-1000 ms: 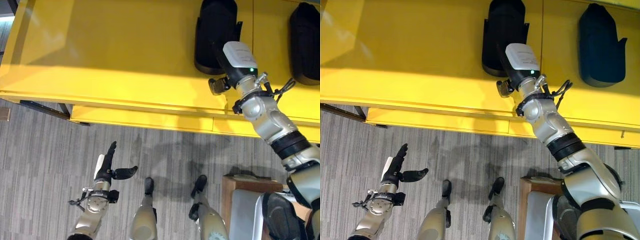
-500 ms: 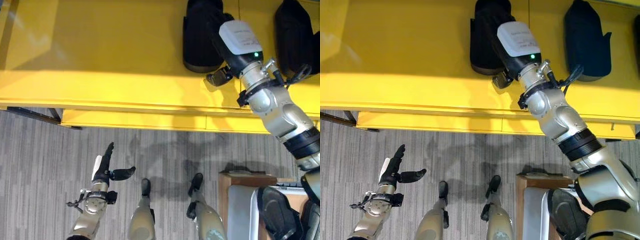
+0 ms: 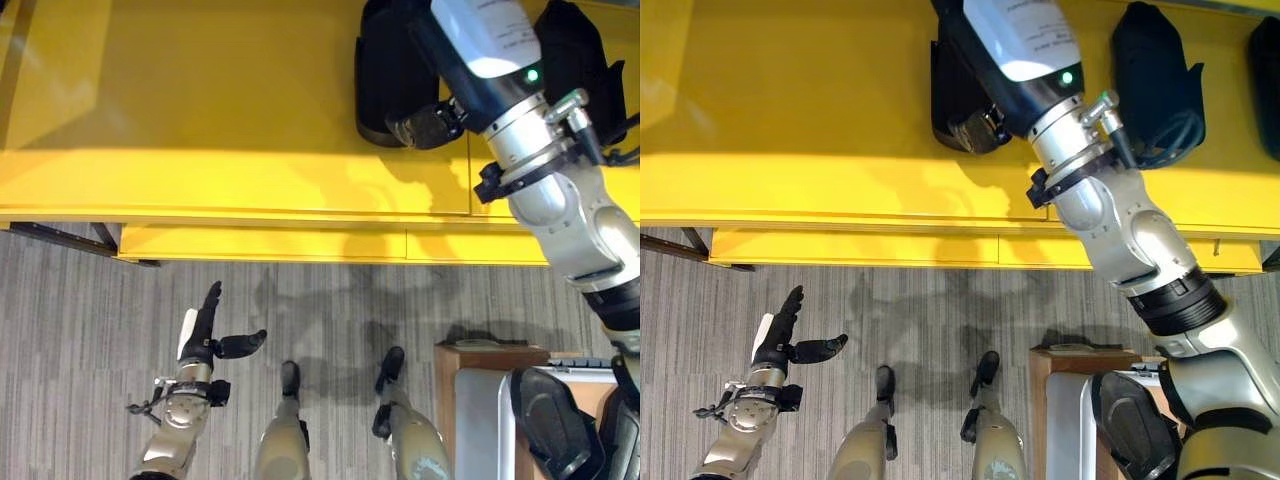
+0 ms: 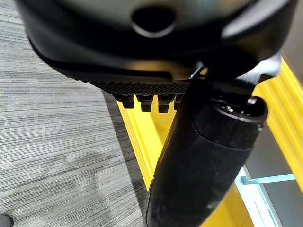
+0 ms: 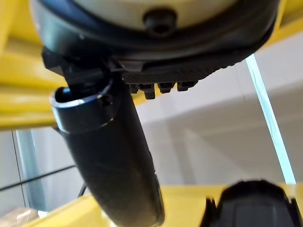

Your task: Move parts from the plastic box to the shelf.

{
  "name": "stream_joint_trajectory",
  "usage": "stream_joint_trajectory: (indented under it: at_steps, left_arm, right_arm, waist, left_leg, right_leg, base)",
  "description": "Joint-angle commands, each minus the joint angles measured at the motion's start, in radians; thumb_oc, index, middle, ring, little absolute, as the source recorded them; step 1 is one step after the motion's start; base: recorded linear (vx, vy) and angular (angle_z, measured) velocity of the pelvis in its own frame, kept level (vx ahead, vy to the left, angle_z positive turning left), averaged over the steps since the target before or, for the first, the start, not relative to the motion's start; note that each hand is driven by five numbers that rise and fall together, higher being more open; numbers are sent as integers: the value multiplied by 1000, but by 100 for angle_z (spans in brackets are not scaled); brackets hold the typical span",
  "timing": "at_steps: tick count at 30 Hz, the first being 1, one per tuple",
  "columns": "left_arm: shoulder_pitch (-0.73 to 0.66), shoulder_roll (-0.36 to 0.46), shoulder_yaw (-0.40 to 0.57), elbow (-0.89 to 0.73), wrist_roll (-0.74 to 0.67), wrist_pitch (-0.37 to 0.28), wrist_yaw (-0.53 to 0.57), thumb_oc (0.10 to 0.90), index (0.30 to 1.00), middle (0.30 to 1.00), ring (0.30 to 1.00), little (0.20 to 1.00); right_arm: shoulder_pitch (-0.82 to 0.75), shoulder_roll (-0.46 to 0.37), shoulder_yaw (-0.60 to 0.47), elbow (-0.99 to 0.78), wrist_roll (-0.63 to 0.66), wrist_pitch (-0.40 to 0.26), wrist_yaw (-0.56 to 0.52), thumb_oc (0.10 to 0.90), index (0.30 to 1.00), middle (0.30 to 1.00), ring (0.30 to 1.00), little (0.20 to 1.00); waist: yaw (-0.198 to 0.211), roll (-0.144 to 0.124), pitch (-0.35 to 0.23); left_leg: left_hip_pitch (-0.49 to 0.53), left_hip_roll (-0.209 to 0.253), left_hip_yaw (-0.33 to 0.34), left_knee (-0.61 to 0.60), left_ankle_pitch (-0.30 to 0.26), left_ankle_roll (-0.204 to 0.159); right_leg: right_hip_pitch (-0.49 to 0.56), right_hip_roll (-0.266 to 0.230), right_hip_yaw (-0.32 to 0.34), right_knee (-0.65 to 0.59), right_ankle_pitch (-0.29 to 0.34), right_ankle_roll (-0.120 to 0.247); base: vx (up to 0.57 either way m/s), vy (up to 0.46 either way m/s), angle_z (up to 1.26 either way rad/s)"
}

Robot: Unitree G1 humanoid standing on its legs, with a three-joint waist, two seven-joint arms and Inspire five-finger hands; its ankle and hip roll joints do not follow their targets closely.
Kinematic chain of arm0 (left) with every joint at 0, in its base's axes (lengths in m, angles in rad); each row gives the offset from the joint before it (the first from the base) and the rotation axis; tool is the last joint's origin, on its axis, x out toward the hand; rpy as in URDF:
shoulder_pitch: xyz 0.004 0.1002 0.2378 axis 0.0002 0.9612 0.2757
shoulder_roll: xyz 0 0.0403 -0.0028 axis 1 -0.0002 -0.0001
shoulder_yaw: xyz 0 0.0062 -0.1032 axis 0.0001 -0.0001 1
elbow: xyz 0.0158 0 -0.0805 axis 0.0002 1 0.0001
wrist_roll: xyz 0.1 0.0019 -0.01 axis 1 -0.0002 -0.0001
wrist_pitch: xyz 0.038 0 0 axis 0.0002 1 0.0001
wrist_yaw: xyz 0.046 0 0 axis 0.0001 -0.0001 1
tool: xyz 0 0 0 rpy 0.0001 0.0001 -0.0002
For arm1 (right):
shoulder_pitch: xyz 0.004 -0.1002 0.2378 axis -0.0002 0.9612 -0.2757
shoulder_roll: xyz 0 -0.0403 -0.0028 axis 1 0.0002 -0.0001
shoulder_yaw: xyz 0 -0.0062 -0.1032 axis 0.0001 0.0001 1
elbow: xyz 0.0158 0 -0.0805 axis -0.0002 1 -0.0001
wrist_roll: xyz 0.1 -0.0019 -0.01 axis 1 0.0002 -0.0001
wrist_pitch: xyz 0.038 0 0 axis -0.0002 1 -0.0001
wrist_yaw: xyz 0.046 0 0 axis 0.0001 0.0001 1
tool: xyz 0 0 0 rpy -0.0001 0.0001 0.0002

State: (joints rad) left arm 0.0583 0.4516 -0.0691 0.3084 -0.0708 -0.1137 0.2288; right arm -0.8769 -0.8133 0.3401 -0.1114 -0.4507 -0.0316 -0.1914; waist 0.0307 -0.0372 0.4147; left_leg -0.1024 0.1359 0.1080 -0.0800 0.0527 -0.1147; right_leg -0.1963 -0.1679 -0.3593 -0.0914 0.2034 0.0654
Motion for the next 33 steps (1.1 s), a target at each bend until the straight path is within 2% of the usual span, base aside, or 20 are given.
stream_joint_trajectory:
  at_steps: [1,2,3,7,13,16,20,22,27,28,29,30,31,33]
  left_arm:
    - [56,55,27,-80,29,-42,23,900,1000,1000,1000,1000]
    - [54,42,27,-80,36,-39,22,900,1000,1000,1000,1000]
    - [59,47,23,-81,37,-38,22,900,1000,1000,1000,1000]
    - [68,14,11,-58,57,-36,17,900,1000,1000,1000,1000]
    - [110,-8,18,-42,86,-39,16,900,1000,1000,1000,1000]
    - [125,-9,20,-44,96,-41,12,900,1000,1000,1000,1000]
    - [131,-13,11,-37,117,-43,10,900,1000,1000,1000,1000]
    - [124,-9,-1,-34,142,-43,11,900,1000,1000,1000,1000]
    - [86,-8,-29,-15,175,-45,20,900,1000,1000,1000,1000]
    - [82,-9,-28,-19,173,-44,25,900,1000,1000,1000,1000]
    - [75,-8,-29,-21,162,-43,36,900,1000,1000,1000,1000]
    - [75,-8,-29,-21,162,-43,36,900,1000,1000,1000,1000]
    - [62,-14,-40,-17,157,-38,38,900,1000,1000,1000,1000]
    - [65,-14,-40,-26,150,-34,36,900,1000,1000,1000,1000]
  right_arm:
    - [6,28,-71,-63,5,-45,-86,900,1000,1000,1000,1000]
    - [100,73,-109,-81,41,-62,-94,900,1000,1000,1000,1000]
    - [119,75,-122,-92,41,-62,-90,900,1000,1000,1000,1000]
    - [432,233,-230,-145,131,-115,-127,900,1000,1000,1000,1000]
    - [667,313,-302,-192,191,-155,-129,900,1000,1000,1000,1000]
    - [707,323,-323,-190,180,-145,-141,900,1000,1000,1000,1000]
    - [754,335,-363,-189,182,-140,-156,900,1000,1000,1000,1000]
    - [783,351,-384,-190,159,-135,-170,900,1000,1000,1000,1000]
    - [808,344,-385,-176,78,-104,-177,900,1000,1000,1000,1000]
    - [799,339,-379,-173,69,-101,-178,900,1000,1000,1000,1000]
    - [790,338,-368,-163,87,-104,-178,900,1000,1000,1000,1000]
    - [790,338,-368,-163,87,-104,-178,900,1000,1000,1000,1000]
    - [786,336,-355,-148,97,-103,-170,900,1000,1000,1000,1000]
    - [784,338,-351,-151,103,-107,-163,900,1000,1000,1000,1000]
  waist:
    - [3,-41,-93]
    - [-4,-38,-95]
    - [0,-41,-98]
    - [-19,-43,-130]
    - [-39,-52,-184]
    - [-43,-55,-207]
    - [-54,-63,-240]
    - [-62,-71,-250]
    - [-78,-71,-247]
    - [-72,-61,-239]
    - [-74,-53,-231]
    - [-74,-52,-230]
    - [-80,-43,-225]
    - [-80,-33,-229]
  left_leg:
    - [96,39,44,-4,-53,6]
    - [101,35,45,-3,-57,10]
    - [103,35,44,-3,-57,11]
    - [144,14,52,-2,-82,34]
    - [187,-33,65,-3,-108,67]
    - [201,-51,64,-4,-115,78]
    - [215,-101,57,-4,-130,103]
    - [219,-134,52,-5,-134,119]
    - [232,-158,97,-7,-140,140]
    - [243,-147,115,-7,-144,142]
    - [246,-138,140,-7,-142,148]
    - [247,-138,140,-7,-142,148]
    - [248,-131,174,-7,-133,162]
    - [250,-127,193,-7,-141,175]
  right_leg:
    - [-72,-119,49,137,-29,122]
    - [-67,-122,51,141,-29,125]
    - [-65,-123,50,141,-30,125]
    - [-34,-141,54,147,-22,141]
    - [9,-169,62,119,12,167]
    - [23,-184,63,105,34,177]
    - [43,-219,63,85,90,194]
    - [51,-249,55,76,142,196]
    - [30,-278,31,62,207,196]
    - [25,-278,5,96,184,196]
    - [30,-279,-23,140,126,196]
    - [29,-279,-23,143,125,196]
    - [46,-255,-28,232,43,180]
    - [68,-229,-29,312,-29,177]
  base:
    - [0,0,0]
    - [0,0,0]
    - [3,51,-2]
    - [19,88,-3]
    - [9,131,-11]
    - [5,124,-8]
    - [-21,169,0]
    - [-73,237,12]
    - [-87,168,-10]
    - [-127,156,-72]
    - [-78,94,-76]
    - [-134,143,-67]
    - [-74,129,-63]
    - [-71,128,-66]
